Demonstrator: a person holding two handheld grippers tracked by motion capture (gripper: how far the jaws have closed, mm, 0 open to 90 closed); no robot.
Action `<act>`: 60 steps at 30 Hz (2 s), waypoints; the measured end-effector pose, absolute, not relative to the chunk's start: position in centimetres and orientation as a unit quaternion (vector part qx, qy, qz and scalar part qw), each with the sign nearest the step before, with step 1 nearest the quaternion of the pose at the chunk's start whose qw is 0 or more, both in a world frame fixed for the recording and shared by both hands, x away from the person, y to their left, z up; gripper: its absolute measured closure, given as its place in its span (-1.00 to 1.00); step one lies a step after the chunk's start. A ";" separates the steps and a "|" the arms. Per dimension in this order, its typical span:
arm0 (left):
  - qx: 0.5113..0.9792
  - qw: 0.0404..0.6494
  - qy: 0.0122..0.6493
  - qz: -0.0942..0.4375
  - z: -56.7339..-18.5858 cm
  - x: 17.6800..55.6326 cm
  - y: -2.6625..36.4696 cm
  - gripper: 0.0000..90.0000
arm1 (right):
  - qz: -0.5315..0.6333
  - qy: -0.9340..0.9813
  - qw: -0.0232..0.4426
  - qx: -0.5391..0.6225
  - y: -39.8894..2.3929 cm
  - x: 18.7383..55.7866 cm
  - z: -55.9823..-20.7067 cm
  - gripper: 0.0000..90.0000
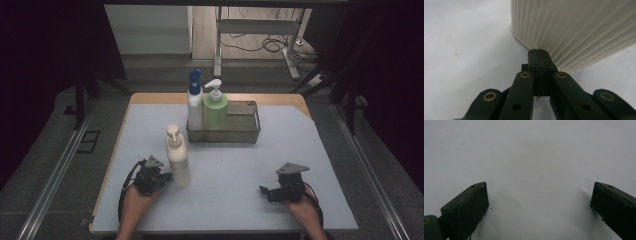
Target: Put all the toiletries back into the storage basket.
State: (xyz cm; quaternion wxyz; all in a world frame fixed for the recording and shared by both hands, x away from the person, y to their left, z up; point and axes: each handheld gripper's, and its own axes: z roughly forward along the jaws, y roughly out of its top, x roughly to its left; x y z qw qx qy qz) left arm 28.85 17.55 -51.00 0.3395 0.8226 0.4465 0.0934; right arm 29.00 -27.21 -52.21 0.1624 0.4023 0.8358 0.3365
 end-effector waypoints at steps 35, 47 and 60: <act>0.832 0.353 0.418 0.096 -51.1 28.4 14.7 0.72 | 0.334 0.837 0.157 0.405 -27.2 29.1 -52.1 -0.98; 0.819 0.345 0.439 0.131 -50.9 27.3 15.9 0.12 | 0.327 0.842 0.152 0.402 -27.1 29.3 -51.9 -0.98; 0.811 0.328 0.462 0.147 -51.5 25.8 17.4 -0.67 | 0.347 0.847 0.147 0.374 -26.4 28.8 -50.7 -0.96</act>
